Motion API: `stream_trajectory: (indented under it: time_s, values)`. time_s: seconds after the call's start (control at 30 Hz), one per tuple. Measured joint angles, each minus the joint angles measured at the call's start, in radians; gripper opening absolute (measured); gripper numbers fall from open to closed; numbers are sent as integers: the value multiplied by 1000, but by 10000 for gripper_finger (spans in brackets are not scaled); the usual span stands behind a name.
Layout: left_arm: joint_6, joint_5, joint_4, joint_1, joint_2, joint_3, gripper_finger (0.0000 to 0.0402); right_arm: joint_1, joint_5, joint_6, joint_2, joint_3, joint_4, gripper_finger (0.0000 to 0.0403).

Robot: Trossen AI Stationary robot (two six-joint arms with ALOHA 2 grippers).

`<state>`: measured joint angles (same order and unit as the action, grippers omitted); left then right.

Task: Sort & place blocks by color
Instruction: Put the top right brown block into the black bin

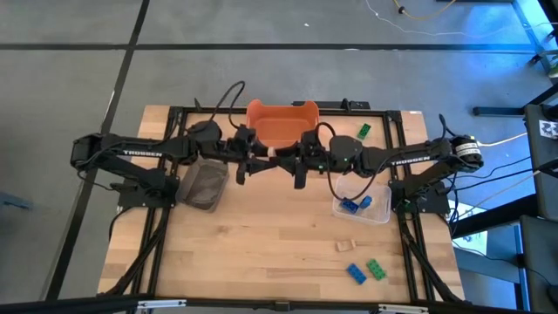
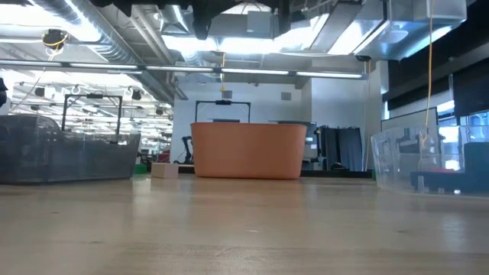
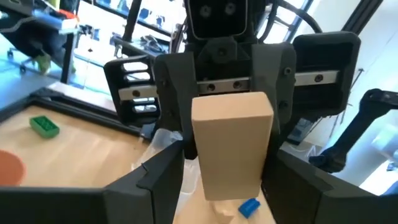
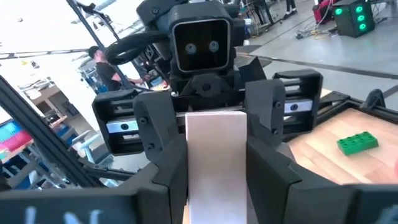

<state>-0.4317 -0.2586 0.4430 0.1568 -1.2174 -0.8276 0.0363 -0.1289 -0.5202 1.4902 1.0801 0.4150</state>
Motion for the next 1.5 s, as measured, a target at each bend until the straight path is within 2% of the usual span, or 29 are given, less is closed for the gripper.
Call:
stream_trajectory:
  time_s: [0.2,0.4,0.67,0.73,0.9,1.0,1.17,1.33,1.5]
  values:
    - [-12,43,-2,-28,0,0,180,0,-2,5,0,-1,17,127]
    - [-19,45,-2,-33,1,0,124,-1,-2,13,0,-2,28,127]
    - [16,17,-63,3,35,0,122,-3,53,29,-2,-1,17,127]
    - [48,11,-140,21,65,0,122,-3,43,26,-18,-1,-37,163]
    - [107,57,-360,75,204,2,122,-10,24,23,-123,2,-251,292]
    - [136,69,-501,88,296,3,122,-16,-41,26,-189,-2,-412,330]
    - [149,136,-689,84,464,3,122,-9,-135,21,-303,-7,-613,337]
    - [83,246,-851,57,574,33,122,2,-226,-20,-387,-8,-793,329]
    - [-83,382,-1211,27,609,41,122,1,-252,-82,-424,-8,-943,329]
